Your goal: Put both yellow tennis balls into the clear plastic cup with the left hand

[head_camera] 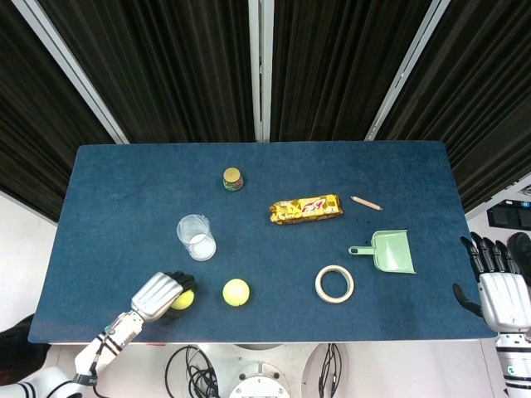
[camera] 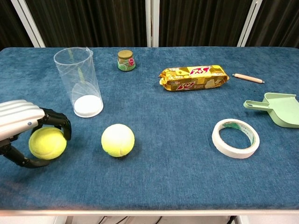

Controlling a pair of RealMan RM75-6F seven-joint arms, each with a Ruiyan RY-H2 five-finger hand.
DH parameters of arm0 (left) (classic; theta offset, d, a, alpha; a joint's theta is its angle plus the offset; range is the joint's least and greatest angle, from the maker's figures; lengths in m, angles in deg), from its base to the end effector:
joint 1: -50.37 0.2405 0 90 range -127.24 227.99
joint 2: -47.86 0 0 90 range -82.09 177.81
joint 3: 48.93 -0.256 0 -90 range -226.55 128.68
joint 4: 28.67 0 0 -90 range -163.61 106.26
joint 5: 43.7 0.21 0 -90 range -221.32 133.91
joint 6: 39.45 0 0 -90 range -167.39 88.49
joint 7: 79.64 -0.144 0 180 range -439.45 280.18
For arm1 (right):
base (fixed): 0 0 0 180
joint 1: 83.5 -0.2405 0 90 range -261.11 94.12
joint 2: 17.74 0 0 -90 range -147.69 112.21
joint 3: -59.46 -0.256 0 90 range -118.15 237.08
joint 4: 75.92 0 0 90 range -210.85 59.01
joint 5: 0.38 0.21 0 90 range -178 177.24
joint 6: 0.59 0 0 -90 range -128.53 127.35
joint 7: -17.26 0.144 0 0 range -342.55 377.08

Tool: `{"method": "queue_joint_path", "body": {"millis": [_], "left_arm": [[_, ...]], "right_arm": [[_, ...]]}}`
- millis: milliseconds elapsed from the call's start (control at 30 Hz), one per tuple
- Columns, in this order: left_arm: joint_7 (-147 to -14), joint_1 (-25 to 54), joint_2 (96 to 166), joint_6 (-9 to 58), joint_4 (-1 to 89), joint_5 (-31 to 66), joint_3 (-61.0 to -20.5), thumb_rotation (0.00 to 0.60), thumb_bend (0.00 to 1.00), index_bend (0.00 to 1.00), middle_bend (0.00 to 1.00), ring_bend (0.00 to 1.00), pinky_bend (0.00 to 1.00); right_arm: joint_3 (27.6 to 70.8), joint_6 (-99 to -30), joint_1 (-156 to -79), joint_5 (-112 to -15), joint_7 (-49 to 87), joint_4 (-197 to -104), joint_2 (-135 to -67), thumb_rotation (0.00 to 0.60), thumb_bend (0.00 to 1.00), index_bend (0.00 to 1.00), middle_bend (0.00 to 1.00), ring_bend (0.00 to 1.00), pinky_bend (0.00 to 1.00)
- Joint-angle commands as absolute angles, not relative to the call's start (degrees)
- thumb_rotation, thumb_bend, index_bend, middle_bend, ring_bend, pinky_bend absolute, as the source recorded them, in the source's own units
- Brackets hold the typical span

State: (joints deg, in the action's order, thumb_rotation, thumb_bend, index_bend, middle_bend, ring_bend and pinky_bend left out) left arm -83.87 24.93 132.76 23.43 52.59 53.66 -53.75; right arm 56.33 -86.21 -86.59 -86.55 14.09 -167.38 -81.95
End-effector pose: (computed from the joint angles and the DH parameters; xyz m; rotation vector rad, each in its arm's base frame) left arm -0.2317 0.2249 -0.0180 -2.1294 -0.8832 -0.9282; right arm -0.3179 -0.1725 0.1618 1.3836 -0.8578 0.8433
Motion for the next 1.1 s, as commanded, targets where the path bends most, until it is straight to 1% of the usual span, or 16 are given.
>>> {"method": "queue_joint_path", "body": {"millis": [33,200,433,533,633,733,867,967,1100], "left_arm": [[-83.7,25.0,133.1,23.5,52.4,53.1,-53.8,0.6,0.21,0.4,0.35,0.37,0.64],[-83.4,24.9,133.7,24.5,51.5,53.1,-53.8,0.6,0.24,0.42,0.4,0.41,0.68],[-82.1,25.2,134.7,28.5,49.9,54.8,-53.5,0.6,0.29,0.5,0.48,0.5,0.75],[-82.0,25.2,133.4,29.9,51.8,55.2,-53.3,0.6,0.3,0.5,0.49,0.5,0.76],[-82.8,25.2,130.2,31.6,56.2,55.2,-52.6,0.6,0.3,0.5,0.49,0.5,0.76],[-85.2,25.6,126.1,33.7,61.6,54.5,-51.0,0.6,0.3,0.51,0.49,0.51,0.77],[-87.0,26.1,120.3,36.6,69.5,52.6,-48.0,0.6,0.3,0.54,0.52,0.54,0.79],[-87.3,26.1,118.1,38.6,72.5,51.9,-45.7,0.6,0.3,0.54,0.52,0.54,0.8],[-87.2,25.0,117.4,39.0,74.2,50.5,-42.6,0.6,0.3,0.54,0.52,0.54,0.8]], "right_arm": [[56.3,-86.1,-86.6,-86.5,14.1,-167.4,-82.0,0.6,0.27,0.0,0.0,0.0,0.0],[56.2,-86.3,-86.6,-86.5,14.2,-167.5,-82.0,0.6,0.27,0.0,0.0,0.0,0.0],[56.1,-86.3,-86.6,-86.5,14.6,-167.6,-81.8,0.6,0.27,0.0,0.0,0.0,0.0],[55.8,-87.0,-86.8,-87.3,14.9,-168.1,-81.5,0.6,0.27,0.0,0.0,0.0,0.0],[55.4,-88.1,-87.0,-88.6,14.6,-169.2,-80.9,0.6,0.27,0.0,0.0,0.0,0.0],[55.0,-89.4,-87.3,-90.2,13.9,-170.8,-80.2,0.6,0.27,0.0,0.0,0.0,0.0],[54.4,-90.8,-87.4,-91.5,13.3,-172.9,-79.2,0.6,0.27,0.0,0.0,0.0,0.0],[54.2,-91.8,-87.2,-91.9,13.2,-174.0,-78.6,0.6,0.27,0.0,0.0,0.0,0.0],[54.0,-92.7,-86.8,-92.0,13.3,-174.7,-77.9,0.6,0.27,0.0,0.0,0.0,0.0]]}}
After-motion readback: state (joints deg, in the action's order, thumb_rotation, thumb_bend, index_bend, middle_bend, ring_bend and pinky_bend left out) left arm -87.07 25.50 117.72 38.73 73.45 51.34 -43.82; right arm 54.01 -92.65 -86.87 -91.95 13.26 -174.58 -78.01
